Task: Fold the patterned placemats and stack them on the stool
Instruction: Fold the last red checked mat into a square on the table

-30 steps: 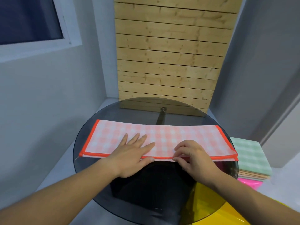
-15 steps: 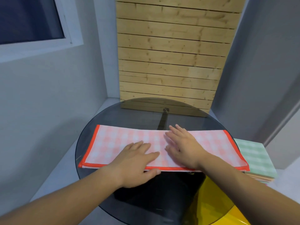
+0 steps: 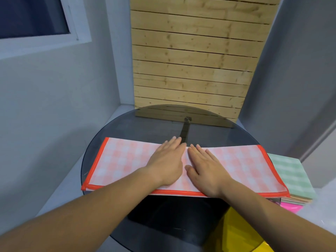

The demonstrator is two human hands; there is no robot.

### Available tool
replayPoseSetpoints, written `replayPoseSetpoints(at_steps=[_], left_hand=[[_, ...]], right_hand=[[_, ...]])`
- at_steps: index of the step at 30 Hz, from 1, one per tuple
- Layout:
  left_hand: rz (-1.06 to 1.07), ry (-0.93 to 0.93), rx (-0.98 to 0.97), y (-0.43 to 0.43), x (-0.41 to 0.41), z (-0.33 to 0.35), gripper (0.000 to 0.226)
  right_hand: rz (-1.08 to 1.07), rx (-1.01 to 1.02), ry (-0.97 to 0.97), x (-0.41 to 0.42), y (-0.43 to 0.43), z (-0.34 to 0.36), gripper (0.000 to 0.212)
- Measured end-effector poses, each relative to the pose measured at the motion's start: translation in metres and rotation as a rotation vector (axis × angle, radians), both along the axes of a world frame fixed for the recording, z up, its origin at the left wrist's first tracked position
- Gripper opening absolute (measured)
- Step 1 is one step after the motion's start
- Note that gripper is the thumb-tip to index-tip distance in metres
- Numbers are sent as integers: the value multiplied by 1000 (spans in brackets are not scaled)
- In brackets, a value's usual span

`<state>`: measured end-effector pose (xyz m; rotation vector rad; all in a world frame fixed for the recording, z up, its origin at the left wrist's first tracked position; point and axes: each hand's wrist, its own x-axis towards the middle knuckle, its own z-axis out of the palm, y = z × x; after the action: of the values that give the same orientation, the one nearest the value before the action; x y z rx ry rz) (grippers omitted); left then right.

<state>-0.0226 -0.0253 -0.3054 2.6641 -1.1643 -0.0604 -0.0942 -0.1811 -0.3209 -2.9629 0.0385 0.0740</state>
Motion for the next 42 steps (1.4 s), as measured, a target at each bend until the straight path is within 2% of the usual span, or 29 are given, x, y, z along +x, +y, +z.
replayPoseSetpoints(at_steps=[6, 18, 24, 25, 27, 30, 32, 37, 42], left_hand=[[87, 101, 135, -4, 4, -14, 63], [534, 79, 146, 85, 32, -21, 77], [677, 53, 222, 86, 34, -14, 74], [643, 19, 226, 82, 31, -13, 71], [434, -39, 154, 67, 25, -10, 65], [89, 16, 30, 35, 10, -5, 62], [-17, 43, 40, 19, 3, -8, 61], [-13, 28, 149, 17, -1, -16, 60], [2, 23, 177, 17, -2, -18, 64]], right_hand=[[-14, -27, -1, 2, -1, -3, 65], [-38, -4, 46, 1, 0, 0, 64], [-45, 1, 51, 0, 3, 2, 64], [-44, -2, 51, 0, 3, 2, 64], [-39, -6, 50, 0, 2, 2, 64], [-17, -11, 54, 1, 1, 2, 64], [-2, 2, 48, 1, -1, 2, 63], [-22, 76, 64, 1, -8, 5, 63], [-239, 65, 62, -12, -54, 5, 66]])
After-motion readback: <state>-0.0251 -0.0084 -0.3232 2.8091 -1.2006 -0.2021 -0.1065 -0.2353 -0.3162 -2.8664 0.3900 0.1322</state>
